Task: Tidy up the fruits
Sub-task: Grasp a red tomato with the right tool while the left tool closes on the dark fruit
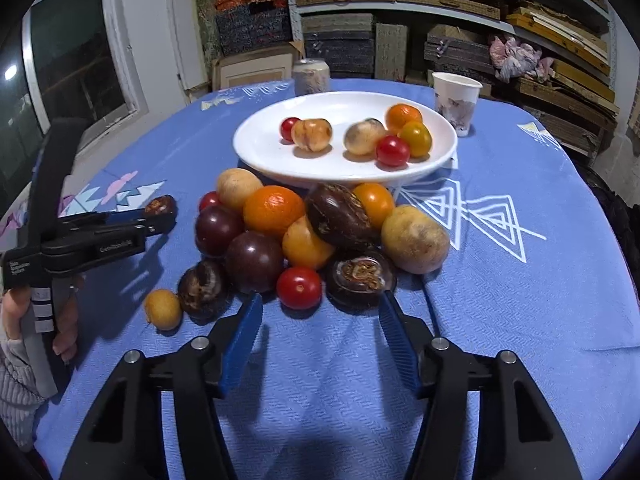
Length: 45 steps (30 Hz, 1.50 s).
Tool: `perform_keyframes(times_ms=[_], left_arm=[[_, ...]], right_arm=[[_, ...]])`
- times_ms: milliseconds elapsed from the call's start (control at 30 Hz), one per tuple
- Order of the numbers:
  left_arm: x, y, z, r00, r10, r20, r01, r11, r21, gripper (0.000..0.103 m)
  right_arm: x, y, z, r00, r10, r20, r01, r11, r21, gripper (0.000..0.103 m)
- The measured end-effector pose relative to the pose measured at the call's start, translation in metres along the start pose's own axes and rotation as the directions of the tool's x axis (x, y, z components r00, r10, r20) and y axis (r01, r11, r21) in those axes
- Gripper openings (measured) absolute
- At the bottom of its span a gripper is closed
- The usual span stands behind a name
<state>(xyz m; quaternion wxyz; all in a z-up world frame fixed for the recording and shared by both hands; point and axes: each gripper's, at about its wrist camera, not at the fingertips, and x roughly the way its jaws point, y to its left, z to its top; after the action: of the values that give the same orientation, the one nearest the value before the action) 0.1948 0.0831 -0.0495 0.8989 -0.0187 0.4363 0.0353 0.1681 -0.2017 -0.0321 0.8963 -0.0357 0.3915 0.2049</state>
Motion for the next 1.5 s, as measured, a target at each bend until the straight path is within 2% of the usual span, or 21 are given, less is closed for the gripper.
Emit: perform_keyframes(times_ms=[100, 200, 267, 433, 533, 867, 967, 1500], left_arm=[[0.000, 0.000, 0.000, 1.000, 0.003, 0.000, -0.003, 1.000, 0.003, 0.043], [0.001, -0.001, 0.001, 1.000, 0.006, 0.000, -0.006, 1.000, 0.006, 0.043], [0.001, -0.001, 0.001, 1.000, 0.007, 0.000, -0.007, 1.000, 0.007, 0.043], [0.001, -0.002, 0.001, 1.000, 0.009, 0.000, -0.009, 1.000, 0.008, 0.043], [0.001, -0.002, 0.001, 1.000, 0.009, 0.000, -0.009, 1.000, 0.009, 0.043], [0.000, -0.002, 0.000, 1.000, 0.007, -0.001, -0.007, 1.000, 0.009, 0.047], [-0.001, -0.001, -0.002, 1.000, 0.000, 0.000, 0.000, 1.000, 0.009, 0.048], [-0.003, 0.007, -0.002, 0.999, -0.046, 0.012, 0.047, 0.998, -0.035, 0.047]], right_arm=[[0.000, 0.010, -0.001, 1.000, 0.008, 0.003, -0.008, 0.999, -0.045, 0.061], [0.007, 0.014, -0.001, 0.999, 0.028, -0.028, -0.029, 0.998, -0.055, 0.050], [0.010, 0.014, -0.001, 0.998, 0.036, -0.042, -0.038, 0.998, -0.050, 0.044], [0.016, 0.011, 0.000, 0.998, 0.043, -0.049, -0.043, 0.999, -0.017, 0.041], [0.019, 0.009, 0.001, 0.998, 0.043, -0.050, -0.043, 0.999, -0.003, 0.036], [0.028, 0.011, 0.008, 0.998, 0.016, -0.054, -0.018, 1.000, -0.019, 0.033], [0.028, 0.010, 0.008, 0.998, 0.009, -0.056, -0.010, 1.000, -0.013, 0.027], [0.025, 0.007, 0.005, 0.998, 0.025, -0.057, -0.025, 1.000, 0.003, 0.027]])
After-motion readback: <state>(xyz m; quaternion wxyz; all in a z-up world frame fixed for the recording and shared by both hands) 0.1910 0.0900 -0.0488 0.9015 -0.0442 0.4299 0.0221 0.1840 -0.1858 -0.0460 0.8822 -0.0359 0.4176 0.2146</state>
